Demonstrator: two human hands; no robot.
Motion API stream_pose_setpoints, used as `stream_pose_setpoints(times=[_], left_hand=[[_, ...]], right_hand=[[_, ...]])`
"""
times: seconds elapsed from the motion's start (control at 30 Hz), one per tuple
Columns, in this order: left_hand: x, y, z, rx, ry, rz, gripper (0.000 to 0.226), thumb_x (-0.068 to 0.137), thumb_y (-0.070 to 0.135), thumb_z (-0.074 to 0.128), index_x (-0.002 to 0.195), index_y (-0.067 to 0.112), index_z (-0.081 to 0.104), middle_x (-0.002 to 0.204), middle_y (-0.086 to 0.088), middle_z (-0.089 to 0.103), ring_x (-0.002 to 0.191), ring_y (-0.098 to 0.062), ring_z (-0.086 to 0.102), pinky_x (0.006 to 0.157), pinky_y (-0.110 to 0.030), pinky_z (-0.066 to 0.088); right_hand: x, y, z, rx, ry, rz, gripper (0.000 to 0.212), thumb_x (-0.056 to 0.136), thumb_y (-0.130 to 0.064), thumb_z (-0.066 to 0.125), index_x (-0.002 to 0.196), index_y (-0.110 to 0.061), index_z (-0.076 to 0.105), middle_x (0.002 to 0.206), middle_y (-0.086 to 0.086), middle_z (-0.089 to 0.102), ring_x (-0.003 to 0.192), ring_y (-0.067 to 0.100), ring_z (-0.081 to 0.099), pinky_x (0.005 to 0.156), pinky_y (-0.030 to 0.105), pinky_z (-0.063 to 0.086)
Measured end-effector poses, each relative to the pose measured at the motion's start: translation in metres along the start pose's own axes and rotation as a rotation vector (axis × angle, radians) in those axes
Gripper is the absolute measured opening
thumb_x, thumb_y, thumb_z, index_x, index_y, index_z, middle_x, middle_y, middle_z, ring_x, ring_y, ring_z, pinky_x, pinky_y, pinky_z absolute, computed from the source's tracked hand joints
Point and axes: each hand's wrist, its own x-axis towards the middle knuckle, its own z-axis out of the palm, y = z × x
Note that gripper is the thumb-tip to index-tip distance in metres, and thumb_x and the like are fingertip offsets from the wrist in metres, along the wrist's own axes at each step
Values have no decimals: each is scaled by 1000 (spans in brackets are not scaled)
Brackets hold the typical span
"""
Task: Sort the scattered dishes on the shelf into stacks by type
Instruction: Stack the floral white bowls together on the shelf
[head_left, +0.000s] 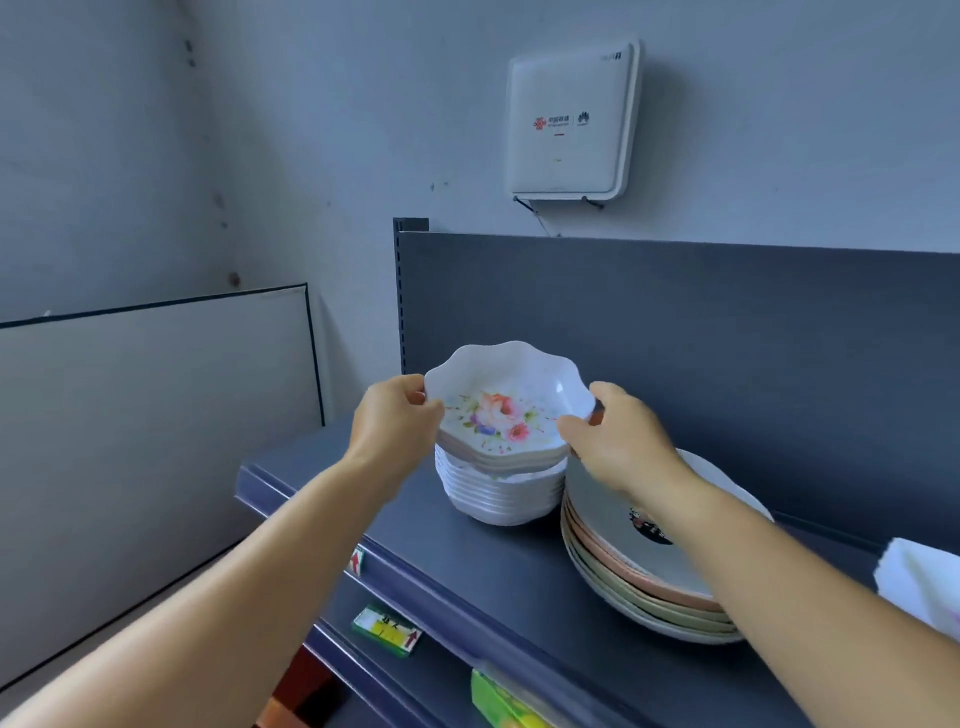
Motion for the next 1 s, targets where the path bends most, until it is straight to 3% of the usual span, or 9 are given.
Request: stream_pose_setpoints(times=[0.13,0.23,0.4,0.47,0.57,0.63,0.77,0.87,1.0], left_hand=[[30,-17,5,81,-41,-15,18,73,8,38,75,9,56,70,-5,40,66,-18,33,53,-27,21],[46,-25,11,93,-84,-23,12,75,4,38,69,11,45,71,-7,34,68,-19,30,52,-25,15],[58,-30,20,196,-138,45,29,76,-1,37,60,18,22,63,-2,22,57,-18,15,49,-22,10],[62,-31,23,257,-161,68,29,77,-2,36,62,18,21,62,-1,21,58,-18,14,49,-23,11],[68,-35,24,322,-212,87,24,79,-2,35,65,15,26,62,0,23,57,-18,16,49,-23,13],[69,-35,24,359,-229,91,25,80,-2,36,65,15,26,61,0,23,57,-18,16,49,-23,13],[75,-32,23,416,-227,95,30,77,-5,35,62,17,21,61,0,21,58,-18,14,50,-24,11],[80,-26,22,437,-210,103,28,74,-8,32,61,16,28,65,-4,23,60,-19,15,52,-25,12],[78,-25,23,481,-224,135,39,87,-2,38,56,17,24,57,-1,25,56,-20,23,45,-25,16]], right_hand=[[17,-9,13,-181,-7,55,35,91,-26,51,67,-19,26,71,-4,37,57,12,33,48,27,25],[23,-14,19,-349,-29,86,32,93,-26,49,68,-15,32,69,-2,42,63,18,40,50,28,28],[24,-12,26,-589,-126,119,38,94,-29,42,62,-13,32,64,0,38,58,17,36,49,28,26],[21,-9,27,-640,-134,91,38,95,-34,39,63,-15,34,79,1,44,75,22,44,58,29,34],[15,-3,28,-720,-146,40,33,97,-41,34,89,-18,56,114,6,45,112,27,38,88,35,37],[11,0,30,-766,-139,-17,39,97,-44,32,109,-21,60,120,6,44,116,27,33,95,34,34],[7,5,34,-795,-108,-94,38,95,-48,35,121,-33,59,125,3,43,120,26,30,102,34,27],[6,5,43,-766,-83,-134,34,95,-47,37,109,-34,66,121,0,45,119,26,30,101,33,24],[6,0,58,-726,-84,-189,36,95,-44,39,90,-26,70,99,-3,61,111,23,41,95,34,26]])
